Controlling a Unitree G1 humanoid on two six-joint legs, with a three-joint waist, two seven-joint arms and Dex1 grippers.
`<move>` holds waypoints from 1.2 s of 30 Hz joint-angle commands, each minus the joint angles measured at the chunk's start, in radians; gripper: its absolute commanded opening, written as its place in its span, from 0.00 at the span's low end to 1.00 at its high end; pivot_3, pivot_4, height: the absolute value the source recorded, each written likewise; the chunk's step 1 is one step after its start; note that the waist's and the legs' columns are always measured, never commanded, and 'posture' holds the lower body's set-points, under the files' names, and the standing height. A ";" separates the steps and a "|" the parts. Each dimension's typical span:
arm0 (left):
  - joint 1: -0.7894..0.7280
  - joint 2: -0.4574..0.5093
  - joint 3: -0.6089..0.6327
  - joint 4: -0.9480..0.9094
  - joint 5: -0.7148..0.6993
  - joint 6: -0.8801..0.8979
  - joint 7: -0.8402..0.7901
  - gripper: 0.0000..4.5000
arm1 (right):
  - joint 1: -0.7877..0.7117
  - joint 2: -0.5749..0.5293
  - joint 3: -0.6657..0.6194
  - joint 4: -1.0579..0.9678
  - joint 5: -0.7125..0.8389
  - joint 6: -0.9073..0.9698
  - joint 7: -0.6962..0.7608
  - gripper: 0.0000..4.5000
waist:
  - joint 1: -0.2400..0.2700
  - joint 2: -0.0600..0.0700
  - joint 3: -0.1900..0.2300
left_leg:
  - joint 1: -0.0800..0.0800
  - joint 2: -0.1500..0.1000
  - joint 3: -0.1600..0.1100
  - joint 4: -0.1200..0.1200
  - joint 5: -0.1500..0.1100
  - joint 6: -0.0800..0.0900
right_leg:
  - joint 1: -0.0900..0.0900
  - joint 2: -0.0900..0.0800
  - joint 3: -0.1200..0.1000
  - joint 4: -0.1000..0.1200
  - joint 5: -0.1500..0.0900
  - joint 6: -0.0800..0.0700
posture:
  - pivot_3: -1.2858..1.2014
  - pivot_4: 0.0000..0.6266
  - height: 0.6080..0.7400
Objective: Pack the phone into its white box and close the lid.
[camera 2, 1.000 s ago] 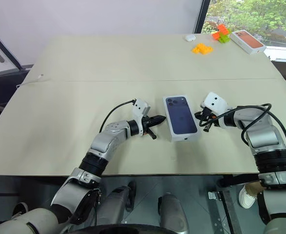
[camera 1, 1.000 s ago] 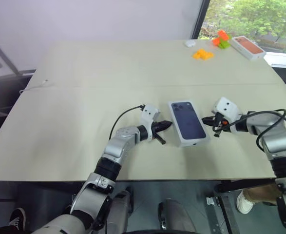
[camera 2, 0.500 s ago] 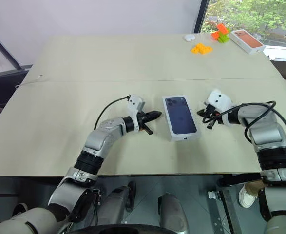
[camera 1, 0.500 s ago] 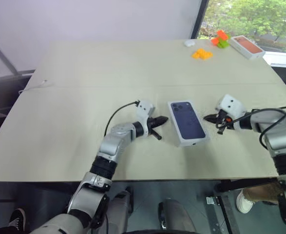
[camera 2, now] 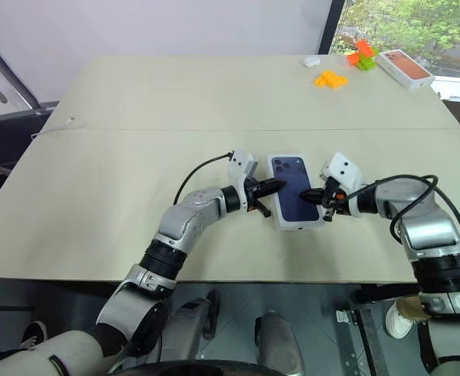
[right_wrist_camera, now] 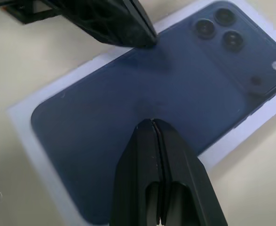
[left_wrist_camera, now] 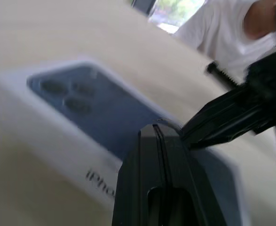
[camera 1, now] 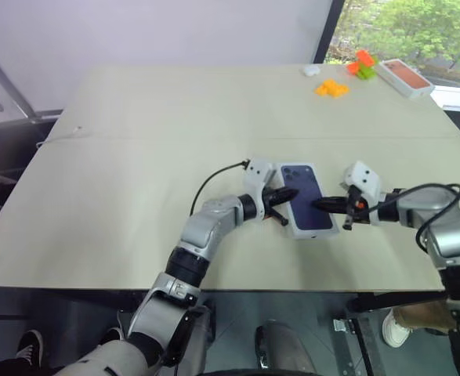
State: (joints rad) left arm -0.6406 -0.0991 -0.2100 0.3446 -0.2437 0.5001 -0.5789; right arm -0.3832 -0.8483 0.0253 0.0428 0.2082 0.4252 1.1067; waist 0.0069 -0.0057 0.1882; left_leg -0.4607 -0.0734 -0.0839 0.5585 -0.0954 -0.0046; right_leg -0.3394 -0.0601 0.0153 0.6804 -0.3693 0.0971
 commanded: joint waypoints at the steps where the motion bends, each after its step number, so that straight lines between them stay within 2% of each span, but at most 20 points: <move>1: 0.002 0.031 -0.028 0.030 0.050 -0.015 0.002 0.00 | 0.017 -0.005 0.009 -0.016 -0.016 0.012 -0.021 0.00 | 0.001 0.000 -0.001 | 0.000 0.000 0.000 0.000 0.000 -0.001 | 0.001 0.000 0.000 0.000 0.000 0.000 | 0.52 0.24 1.00; 3: -0.003 0.040 -0.020 0.035 0.052 -0.030 -0.001 0.00 | 0.010 0.000 0.008 -0.014 -0.020 0.000 -0.030 0.00 | 0.002 0.000 -0.001 | 0.001 0.000 0.000 0.001 -0.001 -0.001 | 0.002 0.000 0.000 0.000 0.000 0.000 | 0.52 0.24 1.00; 8: -0.059 0.023 0.040 0.026 0.012 -0.040 0.018 0.00 | -0.119 0.060 -0.031 0.092 -0.023 -0.015 -0.127 0.00 | -0.005 0.001 -0.001 | 0.001 0.000 0.000 0.001 -0.001 -0.002 | 0.001 0.000 0.001 0.000 0.000 -0.001 | 0.52 0.24 1.00; 13: -0.132 -0.008 0.104 0.138 0.015 -0.095 0.081 0.00 | -0.195 0.122 -0.016 0.183 -0.070 -0.061 -0.229 0.00 | 0.000 0.000 0.000 | -0.001 0.000 0.000 0.000 0.000 0.000 | -0.001 0.000 0.000 0.000 0.000 0.000 | 0.52 0.24 1.00; 16: -0.150 -0.007 0.092 0.246 0.069 -0.125 0.132 0.00 | -0.221 0.160 0.020 0.258 -0.146 -0.100 -0.324 0.00 | 0.004 0.000 0.000 | -0.001 0.000 0.000 0.000 0.000 0.000 | -0.002 0.000 0.000 0.000 0.000 0.001 | 0.52 0.24 1.00; 18: -0.156 0.000 0.063 0.289 0.113 -0.152 0.146 0.00 | -0.215 0.161 0.062 0.281 -0.195 -0.120 -0.332 0.00 | 0.004 0.000 0.000 | -0.001 0.000 0.001 0.000 0.001 0.000 | -0.002 0.000 0.000 0.000 0.000 0.001 | 0.52 0.24 1.00; 20: -0.158 -0.007 0.075 0.296 0.100 -0.134 0.139 0.00 | -0.195 0.152 0.092 0.278 -0.225 -0.137 -0.323 0.00 | 0.003 0.000 0.000 | -0.001 -0.001 0.001 0.000 0.001 0.000 | -0.002 0.000 0.000 0.000 0.000 0.001 | 0.52 0.24 1.00; 27: -0.137 0.008 0.101 0.167 0.066 -0.150 0.090 0.00 | -0.224 0.184 0.013 0.235 -0.123 -0.082 -0.280 0.00 | -0.001 0.000 -0.001 | 0.001 -0.001 0.000 0.001 0.000 -0.002 | 0.001 0.000 0.000 0.001 0.001 0.002 | 0.52 0.24 1.00; 32: -0.096 0.100 0.143 -0.017 -0.008 -0.038 0.024 0.00 | -0.239 0.187 -0.067 0.169 0.023 -0.001 -0.194 0.00 | -0.021 0.001 0.000 | 0.000 -0.001 0.000 -0.001 0.001 -0.001 | -0.002 0.000 0.000 0.002 0.001 0.003 | 0.52 0.24 1.00; 34: -0.067 0.165 0.146 -0.112 -0.039 0.006 -0.031 0.00 | -0.233 0.177 -0.073 0.145 0.060 0.010 -0.147 0.00 | -0.025 0.001 0.000 | 0.000 0.000 0.000 -0.001 0.001 -0.001 | -0.002 0.001 0.000 0.002 0.001 0.003 | 0.52 0.24 1.00; 36: -0.041 0.223 0.161 -0.202 -0.080 0.065 -0.069 0.12 | -0.229 0.171 -0.081 0.112 0.117 0.063 -0.094 0.00 | -0.025 0.001 0.000 | 0.000 0.000 0.000 -0.002 0.001 -0.001 | -0.003 0.001 0.000 0.002 0.001 0.003 | 0.52 0.24 1.00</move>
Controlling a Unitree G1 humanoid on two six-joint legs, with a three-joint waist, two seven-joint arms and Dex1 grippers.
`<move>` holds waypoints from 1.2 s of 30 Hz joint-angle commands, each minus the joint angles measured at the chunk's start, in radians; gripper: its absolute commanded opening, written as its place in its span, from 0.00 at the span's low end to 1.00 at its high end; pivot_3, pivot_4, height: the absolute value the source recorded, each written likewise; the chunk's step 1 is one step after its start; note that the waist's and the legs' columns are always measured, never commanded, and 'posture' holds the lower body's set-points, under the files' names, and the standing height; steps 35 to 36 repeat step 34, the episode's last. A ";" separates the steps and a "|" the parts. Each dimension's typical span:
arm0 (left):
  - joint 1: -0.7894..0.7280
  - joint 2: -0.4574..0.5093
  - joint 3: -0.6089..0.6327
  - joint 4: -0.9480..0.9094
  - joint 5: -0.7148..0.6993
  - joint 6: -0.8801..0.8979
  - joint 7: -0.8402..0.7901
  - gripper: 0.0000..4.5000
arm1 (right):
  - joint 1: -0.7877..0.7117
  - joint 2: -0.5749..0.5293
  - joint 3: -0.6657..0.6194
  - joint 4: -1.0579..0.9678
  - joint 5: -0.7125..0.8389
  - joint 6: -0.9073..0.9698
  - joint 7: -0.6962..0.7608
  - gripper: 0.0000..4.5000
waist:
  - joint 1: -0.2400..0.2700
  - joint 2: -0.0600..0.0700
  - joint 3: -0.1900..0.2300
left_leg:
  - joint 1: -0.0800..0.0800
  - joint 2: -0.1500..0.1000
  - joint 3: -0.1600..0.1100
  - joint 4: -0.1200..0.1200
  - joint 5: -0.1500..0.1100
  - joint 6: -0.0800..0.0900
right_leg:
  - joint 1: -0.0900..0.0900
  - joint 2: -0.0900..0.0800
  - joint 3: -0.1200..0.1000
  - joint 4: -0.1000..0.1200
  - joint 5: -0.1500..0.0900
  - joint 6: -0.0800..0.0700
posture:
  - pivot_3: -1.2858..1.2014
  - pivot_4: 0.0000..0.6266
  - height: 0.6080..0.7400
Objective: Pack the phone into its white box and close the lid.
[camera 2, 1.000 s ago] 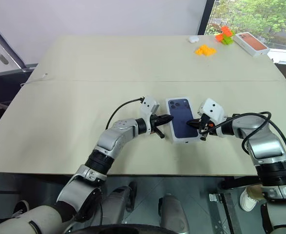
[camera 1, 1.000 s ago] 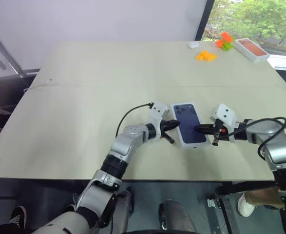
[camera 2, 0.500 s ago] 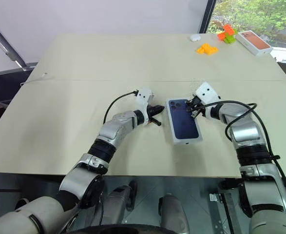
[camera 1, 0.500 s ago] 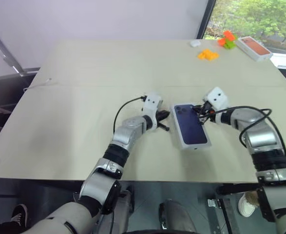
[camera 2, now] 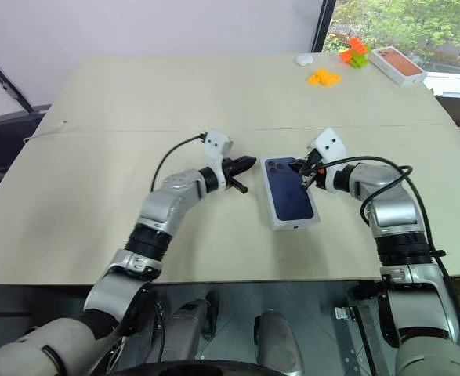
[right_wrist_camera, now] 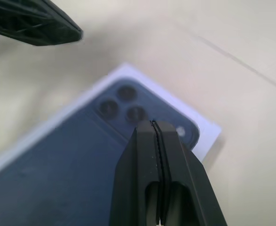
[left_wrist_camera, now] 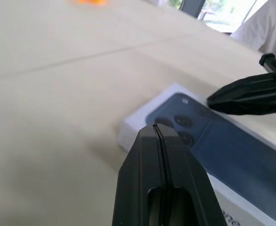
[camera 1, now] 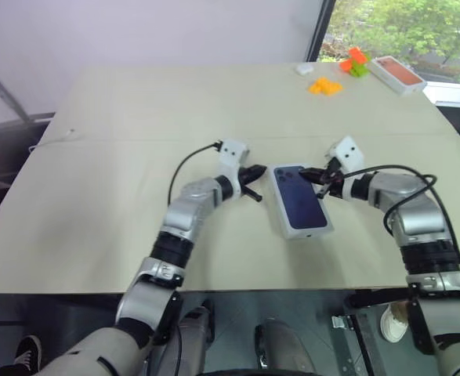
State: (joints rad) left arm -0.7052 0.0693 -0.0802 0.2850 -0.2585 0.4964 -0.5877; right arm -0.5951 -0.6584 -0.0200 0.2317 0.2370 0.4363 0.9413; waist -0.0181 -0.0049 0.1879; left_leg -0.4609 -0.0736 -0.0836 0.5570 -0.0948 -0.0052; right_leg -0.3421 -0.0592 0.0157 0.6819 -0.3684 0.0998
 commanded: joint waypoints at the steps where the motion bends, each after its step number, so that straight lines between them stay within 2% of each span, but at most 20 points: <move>1: 0.039 0.091 0.035 -0.187 -0.072 0.078 -0.076 0.19 | -0.019 -0.019 -0.044 -0.086 0.109 0.072 0.082 0.06 | -0.001 0.000 0.000 | 0.000 0.001 0.000 0.000 0.000 0.000 | 0.000 0.001 0.000 0.000 0.000 0.000 | 0.52 0.24 1.00; 3: 0.078 0.169 0.045 -0.270 -0.076 0.073 -0.110 0.39 | -0.014 -0.028 -0.041 -0.109 0.122 0.069 0.105 0.19 | 0.002 0.000 0.000 | 0.000 0.001 -0.001 -0.001 0.000 0.000 | 0.000 0.001 0.001 0.001 0.000 0.000 | 0.52 0.24 1.00; 8: 0.177 0.353 0.128 -0.393 -0.129 0.144 -0.155 0.98 | 0.007 -0.067 -0.036 -0.118 0.128 0.046 0.165 0.77 | 0.005 0.000 0.000 | 0.001 0.001 0.000 0.001 -0.001 -0.002 | 0.001 0.000 0.002 0.000 0.000 -0.001 | 0.52 0.24 1.00; 10: 0.224 0.416 0.172 -0.443 -0.176 0.179 -0.188 1.00 | 0.023 -0.094 -0.039 -0.117 0.128 0.021 0.201 0.97 | 0.007 0.000 0.000 | 0.001 0.001 0.000 0.000 -0.002 -0.002 | 0.000 -0.001 0.002 0.000 0.000 -0.001 | 0.52 0.24 1.00; 17: 0.452 0.595 0.328 -0.563 -0.284 0.187 -0.295 1.00 | 0.074 -0.167 -0.083 -0.106 0.134 -0.084 0.281 0.99 | 0.005 0.001 0.000 | -0.002 0.001 0.001 -0.004 -0.002 -0.002 | -0.007 -0.002 0.004 -0.002 0.000 -0.002 | 0.52 0.24 1.00; 21: 0.586 0.657 0.415 -0.569 -0.272 0.115 -0.318 1.00 | 0.108 -0.212 -0.132 -0.102 0.134 -0.153 0.292 0.99 | 0.006 0.001 0.000 | -0.002 0.001 0.002 -0.007 -0.002 -0.002 | -0.009 -0.002 0.006 -0.002 -0.001 -0.004 | 0.52 0.24 1.00; 29: 0.734 0.724 0.553 -0.538 -0.284 0.041 -0.362 1.00 | 0.152 -0.279 -0.160 -0.095 0.128 -0.206 0.317 0.99 | 0.006 0.001 0.000 | -0.002 0.001 0.004 -0.007 -0.002 -0.002 | -0.010 -0.004 0.008 -0.002 -0.005 -0.010 | 0.52 0.24 1.00; 36: 0.762 0.761 0.600 -0.506 -0.299 0.026 -0.393 1.00 | 0.153 -0.273 -0.147 -0.086 0.107 -0.236 0.310 0.99 | 0.004 0.001 0.000 | -0.002 0.001 0.005 -0.010 -0.002 -0.002 | -0.012 -0.004 0.009 -0.002 -0.005 -0.011 | 0.52 0.24 1.00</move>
